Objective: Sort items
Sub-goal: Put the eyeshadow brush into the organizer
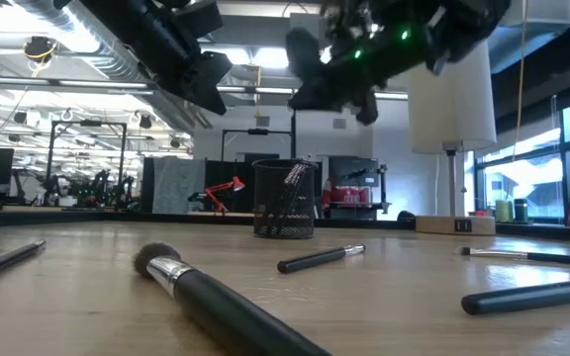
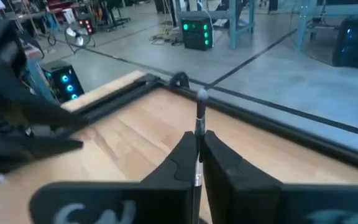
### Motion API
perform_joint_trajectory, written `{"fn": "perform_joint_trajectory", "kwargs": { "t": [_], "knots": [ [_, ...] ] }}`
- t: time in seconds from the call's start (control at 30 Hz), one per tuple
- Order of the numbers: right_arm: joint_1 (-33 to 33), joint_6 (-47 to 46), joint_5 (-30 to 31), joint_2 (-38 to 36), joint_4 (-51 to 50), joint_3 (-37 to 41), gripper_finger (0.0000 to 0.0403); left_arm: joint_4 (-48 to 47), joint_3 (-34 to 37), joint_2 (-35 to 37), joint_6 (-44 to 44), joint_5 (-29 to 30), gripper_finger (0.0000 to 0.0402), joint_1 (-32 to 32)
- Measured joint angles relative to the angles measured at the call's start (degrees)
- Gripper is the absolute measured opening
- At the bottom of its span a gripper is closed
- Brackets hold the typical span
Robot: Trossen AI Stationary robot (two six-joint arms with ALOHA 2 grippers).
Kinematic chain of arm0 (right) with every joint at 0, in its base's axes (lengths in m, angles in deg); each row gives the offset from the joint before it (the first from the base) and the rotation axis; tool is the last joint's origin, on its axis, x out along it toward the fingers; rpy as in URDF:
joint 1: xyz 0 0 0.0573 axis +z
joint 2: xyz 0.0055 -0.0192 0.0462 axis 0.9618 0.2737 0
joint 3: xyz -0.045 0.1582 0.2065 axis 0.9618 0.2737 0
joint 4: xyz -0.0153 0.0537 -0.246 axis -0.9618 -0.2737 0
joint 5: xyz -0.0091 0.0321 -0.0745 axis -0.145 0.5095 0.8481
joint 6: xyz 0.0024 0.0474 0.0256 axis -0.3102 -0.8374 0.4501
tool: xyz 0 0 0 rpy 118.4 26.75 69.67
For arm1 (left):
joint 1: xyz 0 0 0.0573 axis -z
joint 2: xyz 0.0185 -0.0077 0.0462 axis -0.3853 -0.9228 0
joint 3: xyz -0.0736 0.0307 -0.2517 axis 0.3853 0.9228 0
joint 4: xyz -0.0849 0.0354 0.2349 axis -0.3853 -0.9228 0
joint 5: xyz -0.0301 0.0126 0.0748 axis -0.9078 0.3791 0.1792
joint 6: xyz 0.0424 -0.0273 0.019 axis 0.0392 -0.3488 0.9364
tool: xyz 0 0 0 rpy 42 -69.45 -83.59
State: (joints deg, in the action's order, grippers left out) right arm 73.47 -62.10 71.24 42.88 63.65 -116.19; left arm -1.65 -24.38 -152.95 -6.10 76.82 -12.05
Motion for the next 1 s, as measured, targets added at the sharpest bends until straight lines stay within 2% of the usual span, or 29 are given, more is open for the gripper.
{"fn": "perform_joint_trajectory", "kwargs": {
  "t": [0.27, 0.43, 0.63, 0.73, 0.87, 1.0],
  "knots": [
    [0.02, -3.32, -0.57, 2.55, -1.36, 0.00, 0.0083, -1.02, 0.00, 0.00, 0.02, -0.49, 0.0086, 0.00],
    [0.02, -3.58, -0.55, 0.21, -4.13, -0.07, 0.0122, -1.68, 0.00, 0.00, 0.05, -2.12, 0.0086, 0.00],
    [0.37, -3.32, -1.67, -6.18, -14.94, -0.11, 0.0129, -1.94, 0.00, 0.00, 0.05, -5.44, 0.0086, 0.00],
    [0.36, -4.73, -9.74, -11.54, -27.96, -0.89, 0.0130, -2.55, 0.00, 0.00, 0.07, -8.43, 0.0086, 0.00],
    [0.12, -16.38, -25.23, -16.17, -49.58, -3.00, 0.0130, -3.38, 0.00, 0.00, -0.01, -9.94, 0.0086, -0.01],
    [3.21, -26.50, -31.43, -15.52, -63.91, -2.97, 0.0127, -1.57, 0.00, 0.00, -0.17, -10.13, 0.0086, -0.35]
  ]
}}
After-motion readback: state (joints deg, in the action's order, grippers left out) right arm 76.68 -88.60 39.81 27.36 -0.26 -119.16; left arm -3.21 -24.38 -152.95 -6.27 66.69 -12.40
